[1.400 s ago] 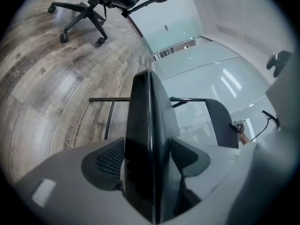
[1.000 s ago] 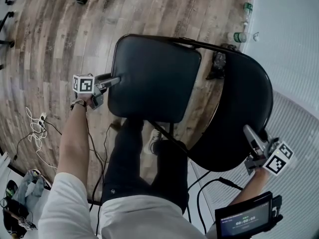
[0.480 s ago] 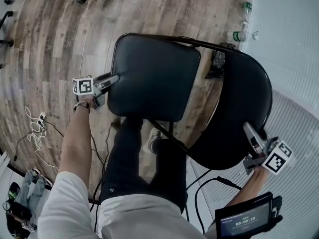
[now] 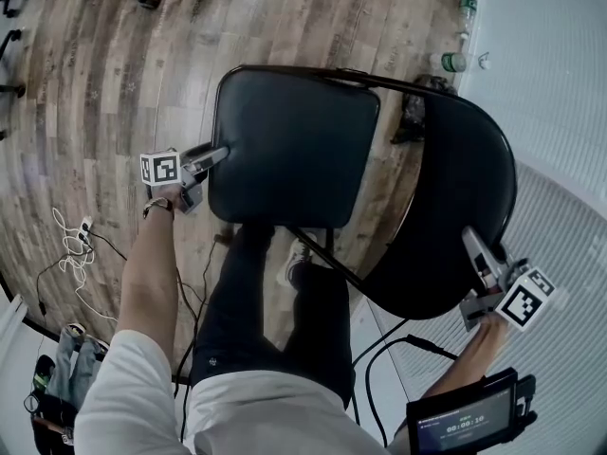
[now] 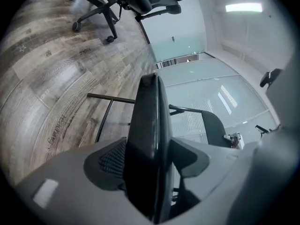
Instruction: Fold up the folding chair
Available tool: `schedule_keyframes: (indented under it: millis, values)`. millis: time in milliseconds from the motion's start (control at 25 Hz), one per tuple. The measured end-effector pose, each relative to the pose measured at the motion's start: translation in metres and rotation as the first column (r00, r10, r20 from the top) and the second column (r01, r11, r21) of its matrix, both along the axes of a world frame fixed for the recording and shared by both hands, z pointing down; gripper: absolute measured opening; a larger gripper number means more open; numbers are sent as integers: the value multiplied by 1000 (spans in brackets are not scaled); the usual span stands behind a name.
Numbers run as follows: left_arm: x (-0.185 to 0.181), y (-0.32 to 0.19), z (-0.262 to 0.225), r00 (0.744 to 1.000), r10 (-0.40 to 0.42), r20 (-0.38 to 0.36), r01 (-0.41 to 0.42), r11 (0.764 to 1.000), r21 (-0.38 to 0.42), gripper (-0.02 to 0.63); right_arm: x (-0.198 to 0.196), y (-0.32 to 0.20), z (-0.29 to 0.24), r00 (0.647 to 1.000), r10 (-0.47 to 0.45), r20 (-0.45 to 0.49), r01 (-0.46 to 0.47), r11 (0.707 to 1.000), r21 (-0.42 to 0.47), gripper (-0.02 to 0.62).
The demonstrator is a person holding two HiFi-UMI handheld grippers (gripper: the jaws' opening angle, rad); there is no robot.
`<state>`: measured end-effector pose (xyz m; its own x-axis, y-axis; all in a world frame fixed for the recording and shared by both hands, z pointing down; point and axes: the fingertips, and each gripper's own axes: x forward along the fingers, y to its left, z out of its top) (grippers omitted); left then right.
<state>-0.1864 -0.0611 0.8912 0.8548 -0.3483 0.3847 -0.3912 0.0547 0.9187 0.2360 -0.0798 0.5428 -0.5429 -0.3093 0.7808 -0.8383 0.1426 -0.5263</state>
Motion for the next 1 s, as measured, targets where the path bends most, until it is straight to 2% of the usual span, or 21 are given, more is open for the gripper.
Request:
schedule_keyframes:
  millis: [320,840,1000]
  values:
    - [4,8,-3,1000,13,12,-13,1000,-19,282,0,6,2,999,43,-16,-43,999,-14,71]
    - [10,7,-30,999,42,9,-42,998,-46,281,-19,-4,-27,998,48,-50,-49,999,-14,69]
    - [12,3,-42,1000,20,10,-20,999,-26,278,-27,-8,-39,999,50,-12,-50,998,-25,72]
